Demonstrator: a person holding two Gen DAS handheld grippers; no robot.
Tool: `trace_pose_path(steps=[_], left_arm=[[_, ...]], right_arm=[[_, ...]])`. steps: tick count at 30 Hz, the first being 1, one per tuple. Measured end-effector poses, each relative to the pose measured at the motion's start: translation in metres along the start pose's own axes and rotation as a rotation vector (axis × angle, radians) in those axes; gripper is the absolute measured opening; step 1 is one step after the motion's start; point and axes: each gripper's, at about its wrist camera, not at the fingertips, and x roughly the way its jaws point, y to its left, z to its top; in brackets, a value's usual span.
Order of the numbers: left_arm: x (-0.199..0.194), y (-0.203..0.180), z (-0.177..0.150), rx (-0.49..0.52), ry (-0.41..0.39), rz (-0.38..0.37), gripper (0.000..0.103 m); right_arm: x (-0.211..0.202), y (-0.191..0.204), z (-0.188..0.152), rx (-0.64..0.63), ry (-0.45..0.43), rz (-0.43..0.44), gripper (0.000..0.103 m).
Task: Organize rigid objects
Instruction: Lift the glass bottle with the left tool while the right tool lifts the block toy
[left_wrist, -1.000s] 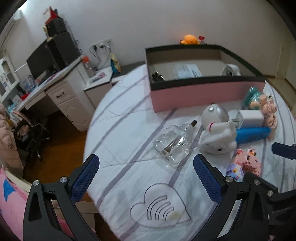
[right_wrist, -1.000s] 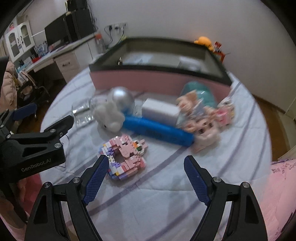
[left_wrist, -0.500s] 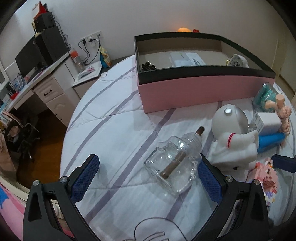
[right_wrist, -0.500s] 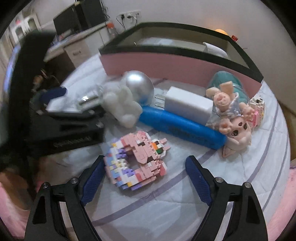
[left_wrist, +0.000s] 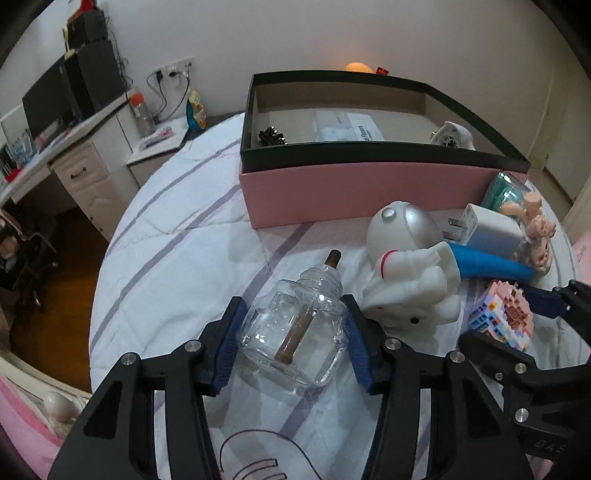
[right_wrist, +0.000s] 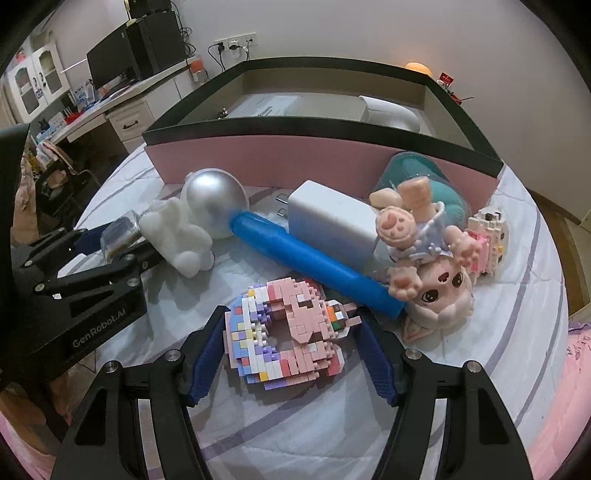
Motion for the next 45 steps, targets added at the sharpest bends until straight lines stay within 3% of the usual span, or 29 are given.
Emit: trace_pose_path(steps=[10, 20, 31, 36, 45], left_arm=[[-0.017, -0.009, -0.003, 0.001, 0.002, 0.048, 0.053], [-0.070, -0.019, -0.005, -0.015, -0.085, 0.072, 0.053], [-0.179, -0.052, 0.008, -0.017, -0.362, 0.090, 0.053], [-0.233, -0.065, 0.010, -0.016, -0.515, 0.144, 0.053], [-0.298, -0.076, -0.004, -0.023, -0.701, 0.157, 0.053]], right_arm=[[-0.012, 0.002, 0.000, -0.009, -0.024, 0.049, 0.069], [-0.066, -0.006, -0.003, -0.017, -0.137, 0.033, 0.069], [-0.181, -0.022, 0.000, -0.025, -0.411, -0.043, 0.069], [-0.235, -0.023, -0.006, -0.036, -0.553, -0.081, 0.069], [-0.298, -0.021, -0.031, -0.033, -0.730, -0.166, 0.069]])
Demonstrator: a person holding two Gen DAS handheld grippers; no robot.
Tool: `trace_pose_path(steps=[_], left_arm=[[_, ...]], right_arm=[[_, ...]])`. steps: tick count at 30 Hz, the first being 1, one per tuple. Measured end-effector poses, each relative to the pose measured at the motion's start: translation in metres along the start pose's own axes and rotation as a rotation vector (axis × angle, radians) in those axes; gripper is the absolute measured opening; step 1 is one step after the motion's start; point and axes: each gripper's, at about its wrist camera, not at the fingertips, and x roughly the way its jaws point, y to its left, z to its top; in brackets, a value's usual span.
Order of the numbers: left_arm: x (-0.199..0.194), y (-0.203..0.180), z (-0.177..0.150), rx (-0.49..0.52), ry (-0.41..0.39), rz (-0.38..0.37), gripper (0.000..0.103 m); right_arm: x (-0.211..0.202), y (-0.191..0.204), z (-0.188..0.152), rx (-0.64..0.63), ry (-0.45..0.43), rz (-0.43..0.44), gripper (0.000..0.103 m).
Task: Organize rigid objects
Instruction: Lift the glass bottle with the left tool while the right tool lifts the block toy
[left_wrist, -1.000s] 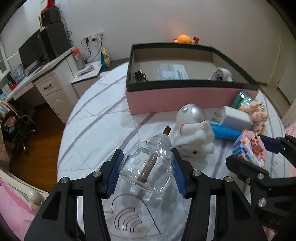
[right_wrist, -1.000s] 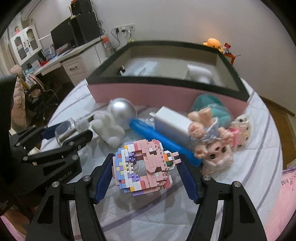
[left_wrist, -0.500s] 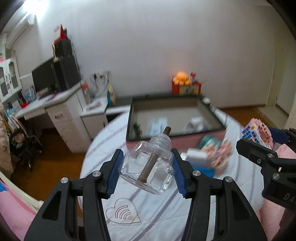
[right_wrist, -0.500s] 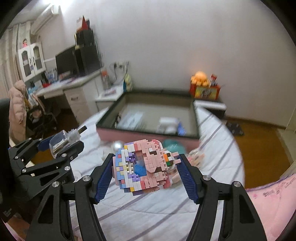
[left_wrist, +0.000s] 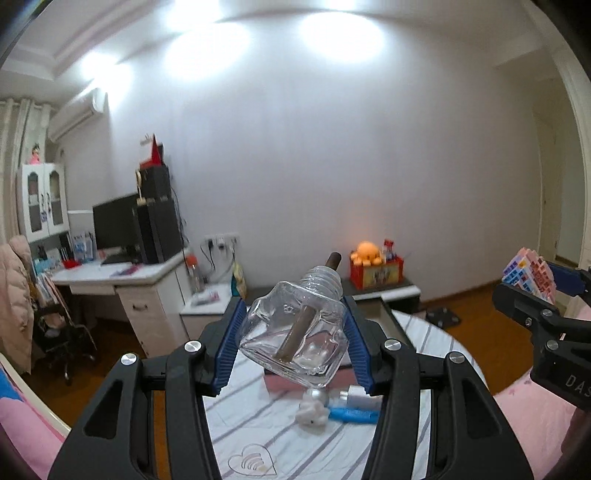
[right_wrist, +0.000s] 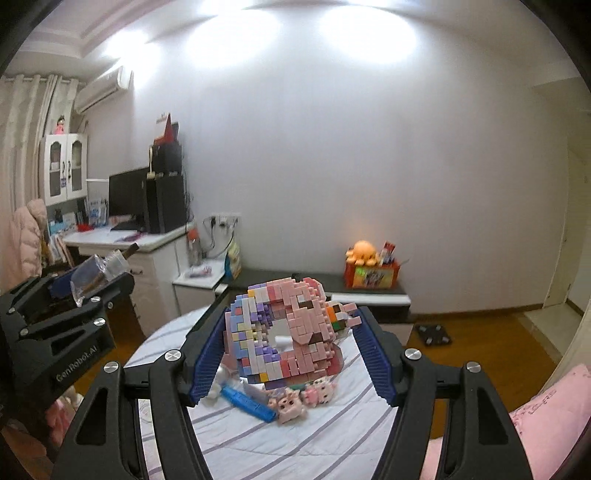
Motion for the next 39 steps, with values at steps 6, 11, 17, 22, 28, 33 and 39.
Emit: trace_pose_path(steps=[6, 11, 17, 22, 28, 33, 39], left_arm=[[-0.015, 0.000, 0.004, -0.015, -0.058, -0.006, 0.053], [-0.015, -0.005, 0.002, -0.015, -0.056, -0.019, 0.053], [-0.006, -0.005, 0.001, -0.009, -0.032, -0.004, 0.053], [0.003, -0.004, 0.001, -0.017, -0.018, -0.007, 0.053], [0.020, -0.005, -0.001, -0.029, 0.011, -0.027, 0.053], [0.053, -0.006, -0.006, -0.033, 0.073, -0.021, 0.053], [0.117, -0.004, -0.015, -0.050, 0.173, -0.017, 0.053]], right_arm=[[-0.024, 0.004, 0.002, -0.013, -0.065, -0.021, 0.069], [-0.023, 0.006, 0.000, -0.020, -0.062, -0.013, 0.069], [-0.023, -0.004, -0.001, -0.024, -0.057, -0.011, 0.069], [-0.019, -0.005, -0.002, -0.020, -0.053, -0.018, 0.069], [-0.005, -0.004, 0.000, -0.009, -0.035, -0.039, 0.069], [0.026, -0.009, 0.000, 0.013, 0.011, -0.059, 0.069], [0.084, -0.012, -0.002, 0.021, 0.082, -0.069, 0.069]])
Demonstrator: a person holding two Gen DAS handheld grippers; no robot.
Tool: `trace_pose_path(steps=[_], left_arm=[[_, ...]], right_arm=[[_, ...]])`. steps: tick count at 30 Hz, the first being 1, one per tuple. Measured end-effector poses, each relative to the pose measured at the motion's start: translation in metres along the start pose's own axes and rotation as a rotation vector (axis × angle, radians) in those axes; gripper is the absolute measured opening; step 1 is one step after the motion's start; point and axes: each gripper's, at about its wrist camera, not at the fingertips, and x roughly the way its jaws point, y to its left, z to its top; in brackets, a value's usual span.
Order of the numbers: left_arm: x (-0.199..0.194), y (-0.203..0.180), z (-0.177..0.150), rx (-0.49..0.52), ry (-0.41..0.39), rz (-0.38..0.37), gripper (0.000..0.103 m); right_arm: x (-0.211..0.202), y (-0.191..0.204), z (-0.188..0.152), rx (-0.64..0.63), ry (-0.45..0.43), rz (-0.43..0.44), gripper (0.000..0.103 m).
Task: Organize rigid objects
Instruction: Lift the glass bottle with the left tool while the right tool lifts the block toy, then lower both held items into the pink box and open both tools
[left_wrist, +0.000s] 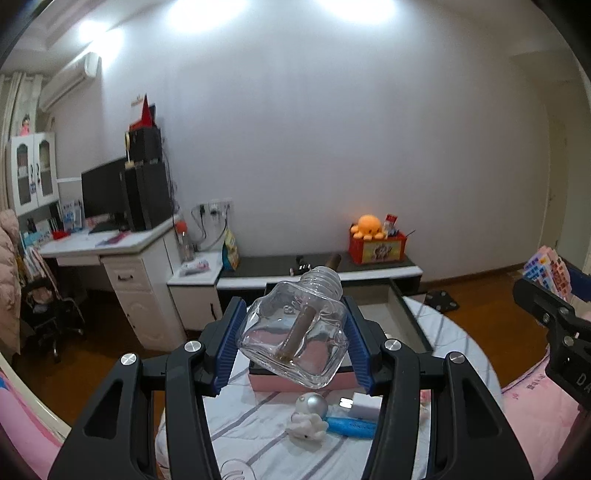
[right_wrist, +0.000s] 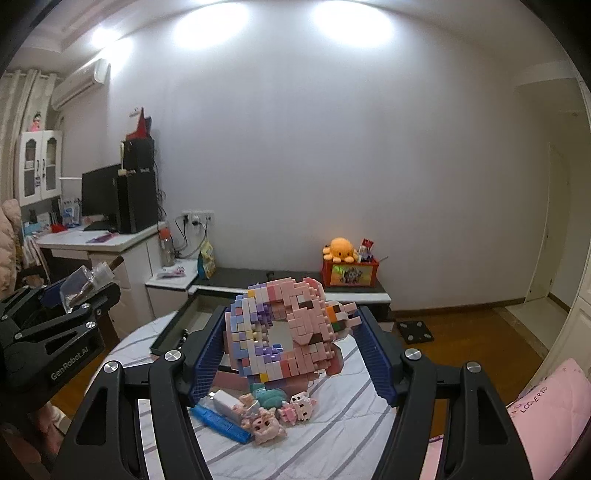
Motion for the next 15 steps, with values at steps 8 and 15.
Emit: trace_pose_path(steps=[8, 15], left_arm=[[0.110, 0.009, -0.007, -0.017, 0.187, 0.000, 0.053], [0.181, 0.009, -0.006, -0.016, 0.314, 0.015, 0.052]], right_arm=[[0.117, 0.001, -0.010, 0.001, 0.173, 0.021, 0.069], [0.207, 0.006, -0.023, -0.020, 0.340, 0.057, 0.069]])
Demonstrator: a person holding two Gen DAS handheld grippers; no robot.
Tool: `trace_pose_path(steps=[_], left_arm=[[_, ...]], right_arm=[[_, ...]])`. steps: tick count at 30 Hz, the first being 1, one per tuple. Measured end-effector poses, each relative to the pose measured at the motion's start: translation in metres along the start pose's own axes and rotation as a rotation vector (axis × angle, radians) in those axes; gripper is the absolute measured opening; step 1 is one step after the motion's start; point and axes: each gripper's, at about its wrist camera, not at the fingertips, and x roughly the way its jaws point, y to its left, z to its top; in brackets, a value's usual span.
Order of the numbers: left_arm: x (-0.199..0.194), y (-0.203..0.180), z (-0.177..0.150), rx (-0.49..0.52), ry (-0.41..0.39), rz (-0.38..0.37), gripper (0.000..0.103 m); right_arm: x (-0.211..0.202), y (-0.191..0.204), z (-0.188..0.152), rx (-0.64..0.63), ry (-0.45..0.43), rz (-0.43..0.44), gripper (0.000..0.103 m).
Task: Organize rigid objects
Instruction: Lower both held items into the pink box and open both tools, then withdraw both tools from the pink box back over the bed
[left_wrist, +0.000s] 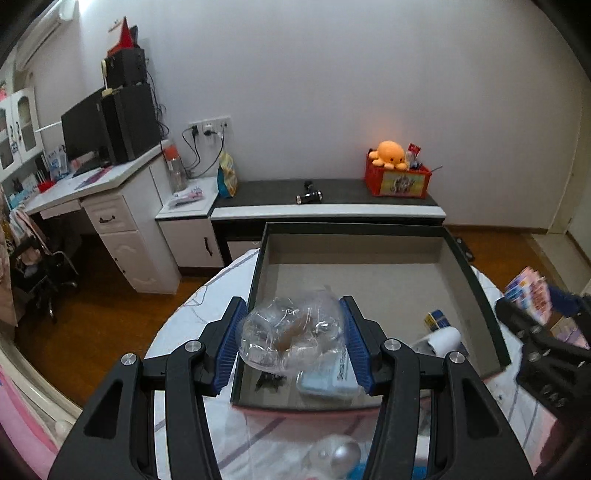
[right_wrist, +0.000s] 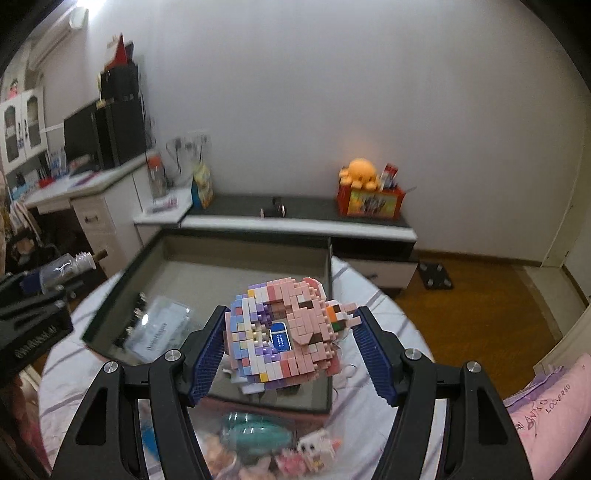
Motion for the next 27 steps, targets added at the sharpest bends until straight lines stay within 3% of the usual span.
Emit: trace_pose_path(steps=[8, 9, 11, 12, 13, 27], left_arm=[[0.032, -0.002, 0.004, 0.012, 0.058, 0.001, 0.054], [0.034, -0.002, 0.003, 0.011, 0.066, 0.003, 0.058], [0.038, 0.000, 0.001, 0.001, 0.096, 0.001, 0.090], [0.039, 0.001, 0.000, -0.004, 0.098, 0.003, 0.093], [0.039, 0.002, -0.001, -0.005, 0.092, 0.006, 0.094], [0.035, 0.004, -0.004, 0.007, 0.093, 0.026, 0.094]], right_arm=[[0.035, -0.002, 0.005, -0.003, 0.062, 0.060, 0.069], [0.038, -0.002, 0.007, 0.000, 0.063, 0.067, 0.069], [0.042, -0.004, 0.006, 0.010, 0.078, 0.090, 0.070], [0.045, -0.005, 0.007, 0.020, 0.089, 0.104, 0.073], [0.045, -0.006, 0.006, 0.032, 0.095, 0.117, 0.083], [0.040, -0.015, 0.006, 0.053, 0.112, 0.070, 0.084]])
